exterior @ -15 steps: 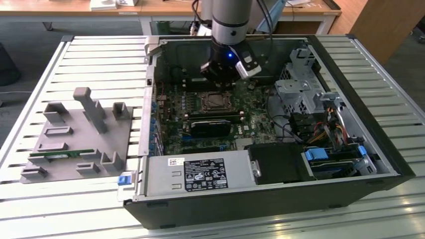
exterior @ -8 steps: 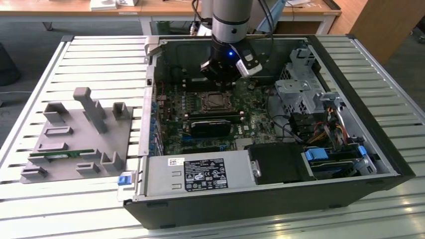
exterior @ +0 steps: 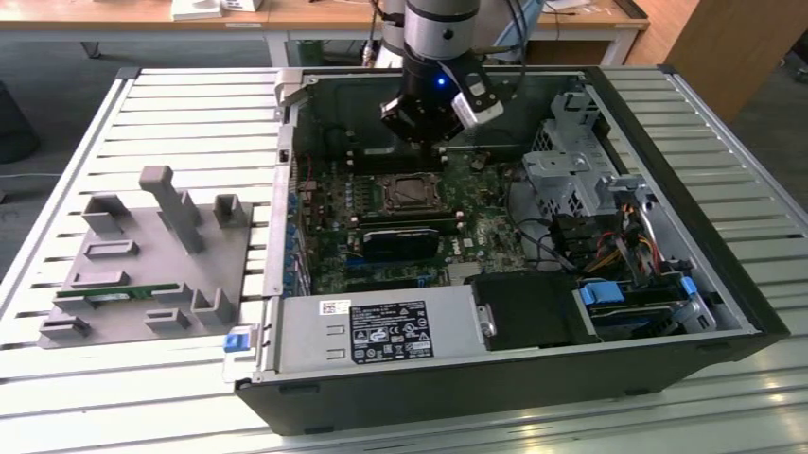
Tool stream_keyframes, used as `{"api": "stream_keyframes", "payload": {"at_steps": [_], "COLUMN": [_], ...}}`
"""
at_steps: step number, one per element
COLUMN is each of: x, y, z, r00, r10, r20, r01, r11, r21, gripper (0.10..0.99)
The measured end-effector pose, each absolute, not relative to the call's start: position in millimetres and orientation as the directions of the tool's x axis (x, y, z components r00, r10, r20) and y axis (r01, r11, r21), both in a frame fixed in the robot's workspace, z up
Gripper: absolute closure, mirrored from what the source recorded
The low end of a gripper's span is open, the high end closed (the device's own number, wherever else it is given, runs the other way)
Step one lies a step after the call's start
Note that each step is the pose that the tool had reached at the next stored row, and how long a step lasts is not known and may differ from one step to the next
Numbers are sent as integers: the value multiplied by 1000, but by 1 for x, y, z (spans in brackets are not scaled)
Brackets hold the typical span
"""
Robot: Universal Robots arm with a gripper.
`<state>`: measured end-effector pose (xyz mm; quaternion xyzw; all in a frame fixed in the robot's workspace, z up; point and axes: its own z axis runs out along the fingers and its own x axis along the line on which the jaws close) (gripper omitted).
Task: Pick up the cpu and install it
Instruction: 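Install the second cpu locking lever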
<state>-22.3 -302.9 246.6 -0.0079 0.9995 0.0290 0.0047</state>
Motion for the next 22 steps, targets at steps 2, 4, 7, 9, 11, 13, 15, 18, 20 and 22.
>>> {"api": "stream_keyframes", "payload": {"at_steps": [2, 4, 7, 9, 11, 13, 15, 18, 20, 22], "x": [-22, -23, -24, -24, -24, -24, -24, -24, -24, -24], "y": [-303, -303, -309, -314, -320, -326, -332, -338, -340, -343], "z": [254, 257, 257, 257, 256, 256, 254, 251, 249, 248], "r00": [-1000, -1000, -1000, -1000, -1000, -1000, -1000, -1000, -1000, -1000], "r10": [-15, -16, -15, -16, -16, -16, -15, -16, -15, -15], "r20": [-10, -10, -10, -10, -10, -10, -10, -10, -10, -10], "r01": [-16, -16, -16, -16, -16, -16, -16, -16, -16, -16], "r11": [998, 998, 998, 998, 998, 998, 998, 998, 998, 998], "r21": [58, 58, 60, 60, 60, 60, 60, 61, 62, 64], "gripper": [980, 980, 980, 980, 980, 980, 980, 980, 980, 980]}}
